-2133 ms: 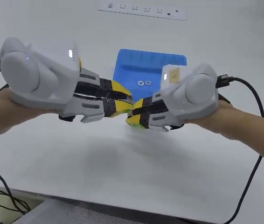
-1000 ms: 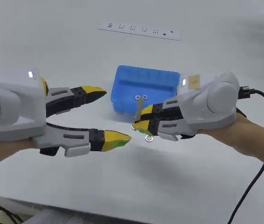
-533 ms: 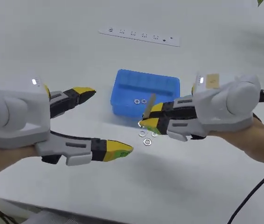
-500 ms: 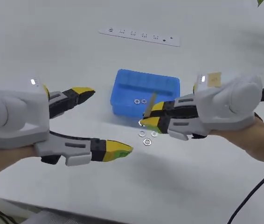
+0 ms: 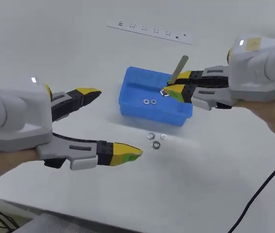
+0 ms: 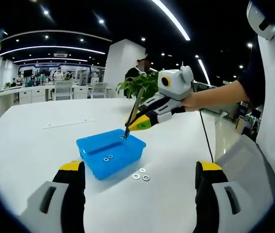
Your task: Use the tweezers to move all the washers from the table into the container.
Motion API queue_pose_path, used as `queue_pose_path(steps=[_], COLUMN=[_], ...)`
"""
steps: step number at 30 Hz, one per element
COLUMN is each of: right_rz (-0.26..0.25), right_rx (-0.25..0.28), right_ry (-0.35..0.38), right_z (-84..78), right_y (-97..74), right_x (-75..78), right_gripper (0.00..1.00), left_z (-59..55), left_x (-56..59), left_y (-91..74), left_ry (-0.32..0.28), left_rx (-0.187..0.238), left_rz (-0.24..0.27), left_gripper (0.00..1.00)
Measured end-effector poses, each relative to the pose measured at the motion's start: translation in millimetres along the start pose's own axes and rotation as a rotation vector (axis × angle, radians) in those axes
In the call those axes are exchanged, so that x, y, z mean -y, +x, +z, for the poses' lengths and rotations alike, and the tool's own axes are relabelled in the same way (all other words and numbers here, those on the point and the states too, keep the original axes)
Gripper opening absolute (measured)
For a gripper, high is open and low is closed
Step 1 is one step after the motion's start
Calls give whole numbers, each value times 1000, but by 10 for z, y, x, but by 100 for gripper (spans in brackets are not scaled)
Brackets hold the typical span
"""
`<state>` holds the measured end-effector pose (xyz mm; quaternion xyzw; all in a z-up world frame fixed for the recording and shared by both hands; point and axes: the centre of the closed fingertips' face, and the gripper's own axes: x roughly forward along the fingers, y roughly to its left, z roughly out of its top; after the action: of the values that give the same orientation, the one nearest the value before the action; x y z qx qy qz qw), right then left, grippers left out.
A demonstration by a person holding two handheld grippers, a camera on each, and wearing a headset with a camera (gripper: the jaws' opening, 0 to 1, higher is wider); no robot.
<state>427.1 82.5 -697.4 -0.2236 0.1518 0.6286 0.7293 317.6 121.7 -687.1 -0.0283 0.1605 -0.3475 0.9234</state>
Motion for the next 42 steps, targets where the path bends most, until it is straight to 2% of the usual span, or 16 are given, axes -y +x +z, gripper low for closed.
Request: queue_pose_path(steps=[4, 9, 14, 22, 27, 30, 42], right_rz=[2, 19, 17, 22, 27, 33, 29], right_rx=[-6, -51, -65, -88, -89, -108, -98], right_ry=[16, 30, 60, 59, 62, 49, 75], right_z=[-113, -328, -436, -494, -492, -538, -561], right_y=[121, 269, 353, 389, 402, 399, 366], right_x=[65, 82, 103, 125, 139, 133, 145], right_gripper=[10, 10, 10, 10, 10, 10, 10], left_z=[-18, -58, -78, -90, -51, -14, 14], left_x=[-30, -69, -95, -115, -117, -118, -126], left_y=[-31, -51, -75, -83, -66, -65, -80], left_ry=[-9, -18, -25, -36, -41, -39, -44], left_rx=[-2, -13, -19, -35, -34, -22, -16], left_rz=[7, 20, 29, 32, 33, 34, 46], left_gripper=[100, 100, 100, 100, 100, 99, 99])
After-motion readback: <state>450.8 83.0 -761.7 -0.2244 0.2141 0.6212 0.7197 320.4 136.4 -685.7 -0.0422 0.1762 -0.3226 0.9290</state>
